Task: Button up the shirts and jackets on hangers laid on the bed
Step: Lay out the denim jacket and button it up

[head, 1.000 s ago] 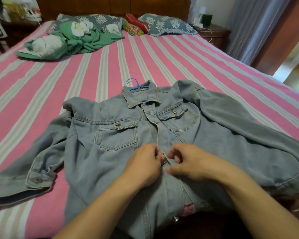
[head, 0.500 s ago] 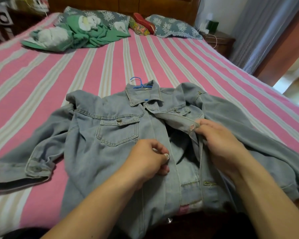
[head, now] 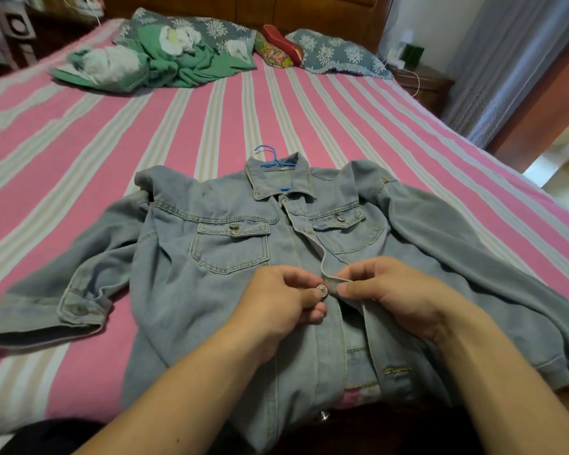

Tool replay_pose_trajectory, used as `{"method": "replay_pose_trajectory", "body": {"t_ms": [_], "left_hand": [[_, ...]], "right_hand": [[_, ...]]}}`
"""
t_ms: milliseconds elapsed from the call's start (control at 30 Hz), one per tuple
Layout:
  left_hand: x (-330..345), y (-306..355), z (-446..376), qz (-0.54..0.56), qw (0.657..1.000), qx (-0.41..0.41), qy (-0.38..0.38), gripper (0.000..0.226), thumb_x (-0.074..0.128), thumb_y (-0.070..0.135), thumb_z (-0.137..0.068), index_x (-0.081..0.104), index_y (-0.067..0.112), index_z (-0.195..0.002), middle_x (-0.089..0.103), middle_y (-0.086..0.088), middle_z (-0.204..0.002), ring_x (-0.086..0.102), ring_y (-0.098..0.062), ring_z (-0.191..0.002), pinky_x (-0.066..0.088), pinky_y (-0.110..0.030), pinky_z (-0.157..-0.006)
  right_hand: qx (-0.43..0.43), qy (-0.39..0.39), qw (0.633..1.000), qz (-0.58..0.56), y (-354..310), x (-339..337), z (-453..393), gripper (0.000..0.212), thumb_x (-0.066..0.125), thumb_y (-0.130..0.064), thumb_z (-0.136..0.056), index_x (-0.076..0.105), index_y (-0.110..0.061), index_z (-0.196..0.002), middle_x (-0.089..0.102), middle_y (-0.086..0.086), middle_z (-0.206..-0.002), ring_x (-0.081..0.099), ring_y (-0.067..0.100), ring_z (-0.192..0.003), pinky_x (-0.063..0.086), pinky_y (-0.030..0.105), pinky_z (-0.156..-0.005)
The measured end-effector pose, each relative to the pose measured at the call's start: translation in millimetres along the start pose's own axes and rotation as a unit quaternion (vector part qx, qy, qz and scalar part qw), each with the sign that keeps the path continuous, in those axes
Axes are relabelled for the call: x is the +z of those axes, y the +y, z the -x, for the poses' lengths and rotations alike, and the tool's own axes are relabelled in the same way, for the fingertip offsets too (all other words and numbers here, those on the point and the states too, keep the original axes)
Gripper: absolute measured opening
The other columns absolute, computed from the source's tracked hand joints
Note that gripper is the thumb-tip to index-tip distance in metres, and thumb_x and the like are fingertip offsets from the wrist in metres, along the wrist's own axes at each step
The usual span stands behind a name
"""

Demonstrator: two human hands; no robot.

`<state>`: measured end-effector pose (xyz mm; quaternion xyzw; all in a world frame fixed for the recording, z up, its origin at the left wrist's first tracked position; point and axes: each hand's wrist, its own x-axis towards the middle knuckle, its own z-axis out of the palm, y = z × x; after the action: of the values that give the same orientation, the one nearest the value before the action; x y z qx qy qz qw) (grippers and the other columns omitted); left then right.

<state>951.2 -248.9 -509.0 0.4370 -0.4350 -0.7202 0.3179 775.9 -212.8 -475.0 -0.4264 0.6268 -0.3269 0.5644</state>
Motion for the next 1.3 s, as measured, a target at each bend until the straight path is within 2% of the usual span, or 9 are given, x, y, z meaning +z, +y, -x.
{"method": "replay_pose_trajectory", "body": {"t_ms": [200, 367, 533, 667, 767, 933, 1133, 1233, 1300], "left_hand": [[10.4, -12.9, -1.0, -0.121, 0.988, 0.061, 0.076, 0.017, 0.065, -0.008, -0.091, 0.062, 0.006, -0.081, 0.066, -0.013, -0.063, 0.06, -0.012, -0.044, 0.054, -0.024, -0.05], [11.5, -11.3, -1.0, -0.099, 0.99, 0.047, 0.091, 0.015, 0.065, -0.009, -0.09, 0.063, 0.003, -0.082, 0.066, -0.015, -0.063, 0.062, -0.017, -0.046, 0.058, -0.03, -0.053], [9.5, -10.0, -0.3, -0.082, 0.993, 0.031, 0.083, 0.015, 0.064, -0.008, -0.09, 0.065, 0.003, -0.081, 0.066, -0.014, -0.061, 0.063, -0.022, -0.051, 0.063, -0.046, -0.069], [11.4, -9.0, 0.4, -0.095, 0.991, 0.033, 0.085, 0.015, 0.065, -0.007, -0.09, 0.068, 0.005, -0.081, 0.067, -0.012, -0.062, 0.062, -0.018, -0.05, 0.061, -0.038, -0.065], [10.5, -8.2, 0.5, -0.134, 0.987, 0.031, 0.089, 0.017, 0.065, 0.005, -0.09, 0.071, 0.01, -0.076, 0.069, -0.01, -0.058, 0.06, -0.015, -0.048, 0.05, -0.027, -0.055], [11.6, -5.8, 1.8, -0.199, 0.973, 0.046, 0.106, 0.037, 0.07, 0.043, -0.088, 0.071, 0.01, -0.073, 0.065, -0.002, -0.052, 0.052, -0.01, -0.045, 0.036, -0.024, -0.051], [6.7, -4.1, -2.7, -0.126, 0.986, 0.008, 0.106, 0.022, 0.07, 0.011, -0.09, 0.057, 0.012, -0.072, 0.067, -0.011, -0.055, 0.052, -0.018, -0.048, 0.039, -0.025, -0.051], [2.9, 2.1, -1.7, -0.068, 0.994, -0.035, 0.073, 0.027, 0.067, 0.004, -0.093, 0.053, 0.011, -0.071, 0.061, -0.004, -0.048, 0.05, -0.016, -0.045, 0.038, -0.02, -0.043], [1.4, 5.7, -1.5, -0.047, 0.996, -0.048, 0.061, 0.027, 0.068, 0.002, -0.092, 0.053, 0.011, -0.071, 0.059, -0.004, -0.048, 0.051, -0.011, -0.041, 0.038, -0.017, -0.039]], "right_hand": [[0.014, -0.03, 0.999, 0.014, -6.5, 2.2, -0.4, 0.019, 0.076, -0.011, -0.066, 0.079, -0.005, -0.083, 0.068, 0.02, -0.087, 0.059, 0.026, -0.083, 0.047, 0.03, -0.079], [0.028, -0.027, 0.998, 0.047, -7.7, 3.5, -0.1, 0.024, 0.081, -0.014, -0.065, 0.078, -0.006, -0.088, 0.067, 0.014, -0.081, 0.056, 0.022, -0.075, 0.042, 0.03, -0.074], [0.031, -0.025, 0.996, 0.085, -3.7, 4.5, 0.6, 0.025, 0.073, 0.013, -0.08, 0.066, -0.006, -0.094, 0.053, 0.008, -0.072, 0.051, 0.01, -0.059, 0.041, 0.018, -0.053], [0.035, -0.021, 0.997, 0.067, -3.7, 5.1, 3.3, 0.026, 0.068, 0.018, -0.081, 0.065, -0.005, -0.094, 0.054, 0.007, -0.07, 0.051, 0.009, -0.055, 0.041, 0.018, -0.05], [0.036, -0.013, 0.998, 0.041, -1.7, 8.1, 6.5, 0.026, 0.057, 0.021, -0.085, 0.061, 0.001, -0.1, 0.059, 0.01, -0.071, 0.056, 0.013, -0.056, 0.045, 0.02, -0.051], [0.025, 0.009, 0.996, 0.087, -1.0, 19.5, 16.0, 0.026, 0.05, 0.021, -0.086, 0.058, 0.003, -0.104, 0.069, 0.015, -0.081, 0.066, 0.014, -0.064, 0.052, 0.022, -0.059], [-0.004, 0.093, 0.986, 0.135, 6.0, 37.0, 13.9, 0.026, 0.055, 0.013, -0.088, 0.057, -0.009, -0.101, 0.074, 0.022, -0.092, 0.068, 0.017, -0.076, 0.057, 0.045, -0.087], [-0.027, 0.106, 0.983, 0.15, 5.2, 37.8, 11.0, 0.023, 0.051, 0.009, -0.091, 0.059, -0.011, -0.096, 0.072, 0.013, -0.078, 0.067, 0.016, -0.067, 0.058, 0.034, -0.069], [-0.091, 0.169, 0.949, 0.249, 3.9, 30.1, 6.1, 0.023, 0.059, -0.001, -0.091, 0.063, -0.023, -0.088, 0.071, 0.0, -0.075, 0.064, 0.011, -0.064, 0.05, 0.021, -0.059]]}}
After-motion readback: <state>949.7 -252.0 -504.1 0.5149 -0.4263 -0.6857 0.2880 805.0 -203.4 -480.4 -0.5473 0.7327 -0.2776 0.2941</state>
